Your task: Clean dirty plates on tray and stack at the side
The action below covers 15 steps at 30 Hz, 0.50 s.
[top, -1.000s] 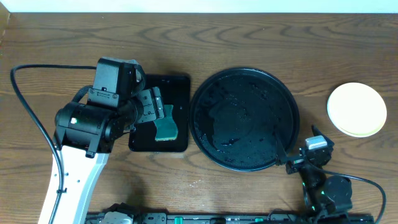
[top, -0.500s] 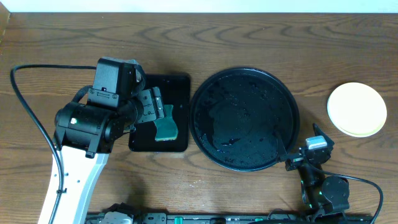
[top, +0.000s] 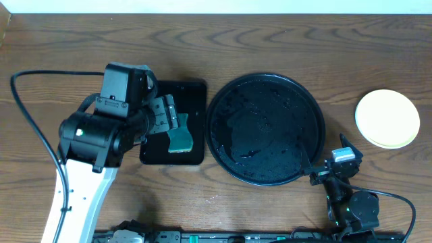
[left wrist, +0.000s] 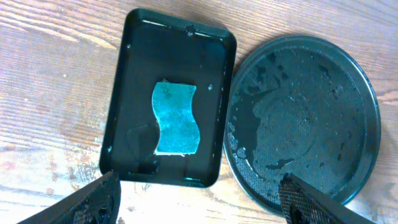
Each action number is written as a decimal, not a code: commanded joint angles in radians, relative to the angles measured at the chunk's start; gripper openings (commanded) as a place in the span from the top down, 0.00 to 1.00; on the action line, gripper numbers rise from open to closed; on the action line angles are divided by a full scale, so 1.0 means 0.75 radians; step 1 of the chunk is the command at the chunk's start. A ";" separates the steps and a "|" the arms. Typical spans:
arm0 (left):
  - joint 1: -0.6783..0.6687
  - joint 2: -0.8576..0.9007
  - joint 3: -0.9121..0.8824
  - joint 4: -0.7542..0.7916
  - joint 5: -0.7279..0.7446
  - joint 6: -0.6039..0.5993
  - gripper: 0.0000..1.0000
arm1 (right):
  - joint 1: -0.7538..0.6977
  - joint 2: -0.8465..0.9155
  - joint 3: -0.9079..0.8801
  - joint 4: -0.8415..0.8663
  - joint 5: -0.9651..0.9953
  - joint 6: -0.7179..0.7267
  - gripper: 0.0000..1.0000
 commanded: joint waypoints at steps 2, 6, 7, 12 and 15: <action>0.055 -0.173 -0.084 0.055 -0.093 0.022 0.18 | -0.007 -0.007 -0.005 -0.002 0.012 -0.017 0.01; 0.154 -0.362 -0.266 0.306 -0.092 0.023 0.18 | -0.007 -0.007 -0.005 -0.002 0.012 -0.017 0.01; 0.173 -0.414 -0.326 0.380 -0.090 0.033 0.18 | -0.007 -0.007 -0.005 -0.002 0.012 -0.017 0.01; 0.220 -0.689 -0.664 0.762 -0.086 0.143 0.18 | -0.007 -0.007 -0.005 -0.002 0.011 -0.017 0.01; 0.244 -0.864 -0.882 0.988 -0.086 0.181 0.18 | -0.007 -0.007 -0.005 -0.002 0.011 -0.017 0.01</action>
